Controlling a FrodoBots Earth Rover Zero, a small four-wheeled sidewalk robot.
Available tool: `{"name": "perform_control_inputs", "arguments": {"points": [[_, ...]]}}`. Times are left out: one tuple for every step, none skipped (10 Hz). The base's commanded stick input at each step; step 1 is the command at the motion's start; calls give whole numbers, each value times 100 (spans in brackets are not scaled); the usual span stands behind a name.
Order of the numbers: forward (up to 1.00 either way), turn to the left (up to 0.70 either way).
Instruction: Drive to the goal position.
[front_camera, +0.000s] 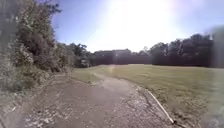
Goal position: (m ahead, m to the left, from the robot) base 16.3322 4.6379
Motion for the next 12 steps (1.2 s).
{"name": "perform_control_inputs", "arguments": {"points": [[30,0],[30,0],[30,0],[30,0],[30,0],[30,0],[30,0],[30,0],[30,0],[30,0],[30,0],[30,0]]}}
